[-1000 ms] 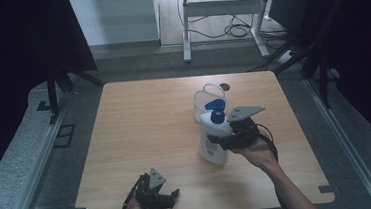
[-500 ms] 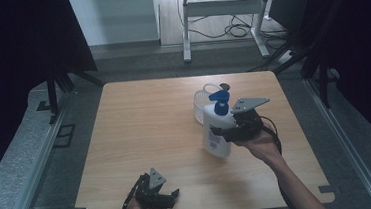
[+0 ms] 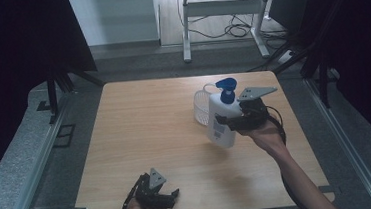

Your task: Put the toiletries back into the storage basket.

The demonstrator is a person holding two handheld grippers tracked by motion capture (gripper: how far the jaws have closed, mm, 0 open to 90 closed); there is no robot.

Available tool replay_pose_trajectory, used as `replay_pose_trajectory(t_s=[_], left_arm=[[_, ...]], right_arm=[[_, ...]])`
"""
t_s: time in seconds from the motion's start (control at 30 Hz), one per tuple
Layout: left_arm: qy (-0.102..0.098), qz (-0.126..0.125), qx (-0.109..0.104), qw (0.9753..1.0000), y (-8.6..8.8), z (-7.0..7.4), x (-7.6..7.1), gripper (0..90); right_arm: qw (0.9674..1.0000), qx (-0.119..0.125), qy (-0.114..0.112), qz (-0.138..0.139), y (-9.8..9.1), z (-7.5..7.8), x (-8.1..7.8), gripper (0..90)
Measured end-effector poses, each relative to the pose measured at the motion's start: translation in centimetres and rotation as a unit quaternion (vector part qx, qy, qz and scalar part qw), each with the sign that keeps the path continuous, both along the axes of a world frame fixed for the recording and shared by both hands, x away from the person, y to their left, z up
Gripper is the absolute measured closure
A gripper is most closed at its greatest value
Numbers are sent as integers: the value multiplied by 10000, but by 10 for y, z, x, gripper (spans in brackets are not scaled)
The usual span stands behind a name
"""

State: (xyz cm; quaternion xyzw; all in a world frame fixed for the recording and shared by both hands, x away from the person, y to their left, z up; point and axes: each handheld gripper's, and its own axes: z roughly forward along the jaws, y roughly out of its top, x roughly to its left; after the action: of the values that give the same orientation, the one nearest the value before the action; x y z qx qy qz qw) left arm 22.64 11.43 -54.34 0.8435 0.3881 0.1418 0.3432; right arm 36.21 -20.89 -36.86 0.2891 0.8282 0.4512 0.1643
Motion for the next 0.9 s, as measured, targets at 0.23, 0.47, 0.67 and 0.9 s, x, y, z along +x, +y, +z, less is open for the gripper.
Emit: replay_pose_trajectory(t_s=[0.23, 0.47, 0.67, 0.9], left_arm=[[-1, 3, -3, 10000, 0, 0, 0, 118], [-2, 10, -10, 10000, 0, 0, 0, 118], [0, 4, -3, 10000, 0, 0, 0, 118], [0, 2, -3, 10000, 0, 0, 0, 118]], right_arm=[[9999, 27, -81, -58, -3, 11, 7, 378], [9998, 0, -188, -112, -3, 22, 13, 378], [9997, 64, -177, -133, -1, 30, 21, 378], [9996, 160, -195, -137, 0, 40, 31, 378]])
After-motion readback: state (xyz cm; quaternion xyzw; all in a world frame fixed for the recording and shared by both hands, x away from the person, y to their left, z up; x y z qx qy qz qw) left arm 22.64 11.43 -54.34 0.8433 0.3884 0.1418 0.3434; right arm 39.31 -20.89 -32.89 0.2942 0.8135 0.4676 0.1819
